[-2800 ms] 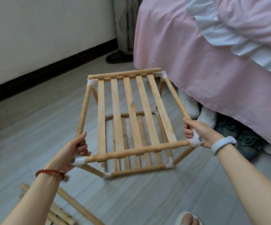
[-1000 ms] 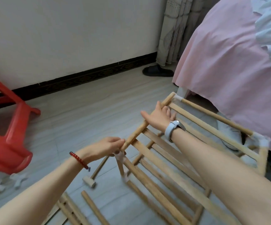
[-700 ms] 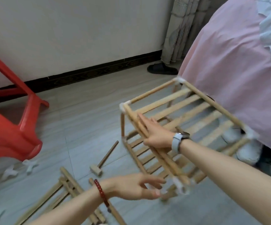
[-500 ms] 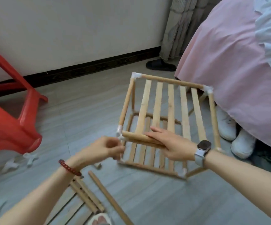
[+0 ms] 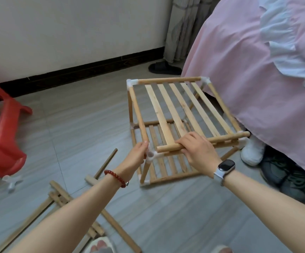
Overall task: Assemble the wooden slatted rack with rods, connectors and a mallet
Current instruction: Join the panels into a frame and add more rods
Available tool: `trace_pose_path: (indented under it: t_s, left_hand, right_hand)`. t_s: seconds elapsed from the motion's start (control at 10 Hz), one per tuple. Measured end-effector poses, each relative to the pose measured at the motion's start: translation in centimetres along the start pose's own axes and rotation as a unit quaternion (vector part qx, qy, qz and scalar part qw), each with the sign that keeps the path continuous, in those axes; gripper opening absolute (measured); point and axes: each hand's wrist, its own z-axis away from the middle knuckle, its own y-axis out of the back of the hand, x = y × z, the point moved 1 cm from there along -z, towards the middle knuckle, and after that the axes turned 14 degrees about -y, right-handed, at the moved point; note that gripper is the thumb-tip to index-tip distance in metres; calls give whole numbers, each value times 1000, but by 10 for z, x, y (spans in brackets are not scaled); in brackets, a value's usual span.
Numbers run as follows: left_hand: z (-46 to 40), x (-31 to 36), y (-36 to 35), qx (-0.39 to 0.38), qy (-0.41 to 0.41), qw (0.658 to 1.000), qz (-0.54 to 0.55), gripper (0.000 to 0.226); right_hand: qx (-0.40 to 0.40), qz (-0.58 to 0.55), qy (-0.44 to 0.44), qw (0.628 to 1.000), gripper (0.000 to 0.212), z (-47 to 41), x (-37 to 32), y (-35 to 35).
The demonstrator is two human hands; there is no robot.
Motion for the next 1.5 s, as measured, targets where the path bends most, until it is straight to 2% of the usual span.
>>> trace_pose_path:
  t_s: [0.1,0.2,0.3,0.4,0.5,0.6,0.7,0.9,1.2,1.3,1.4,1.5]
  left_hand:
    - [3,-10,-1,8,-6,999,-35,29]
    - [2,-12,-1,-2,-25,997,-72,37]
    - [1,2,2,49,-129,958,-250,63]
    - [2,10,2,65,-219,919,-320,67]
    - [8,8,-6,20,-186,941,-280,65]
    - [16,6,-10,10,-162,955,-248,72]
    - [15,7,-10,-16,-142,956,-257,78]
    - [5,9,-6,-60,-84,972,-210,84]
    - [10,7,-12,-49,-75,970,-227,82]
    - [15,5,-15,-20,-75,974,-215,75]
    - [14,-7,-14,16,-29,999,-38,67]
    - [7,-16,-14,25,-30,999,14,29]
  right_hand:
    - [49,1,30,998,29,1,1,-4]
    - [89,32,22,995,26,2,8,-8]
    - [104,45,-21,993,27,2,12,-10]
    - [114,53,-27,992,23,2,13,-9]
    - [150,64,-25,986,18,5,17,-7]
    - [189,75,-20,979,18,4,19,-1]
    - [202,81,-8,976,26,6,18,-1]
    - [185,98,-4,978,18,9,24,-15]
    - [145,105,-32,983,26,8,19,-14]
    - [157,79,18,984,16,12,9,-16]
    - [78,-15,43,996,12,30,-3,-32]
    - [-165,-363,-343,850,25,33,-19,-39]
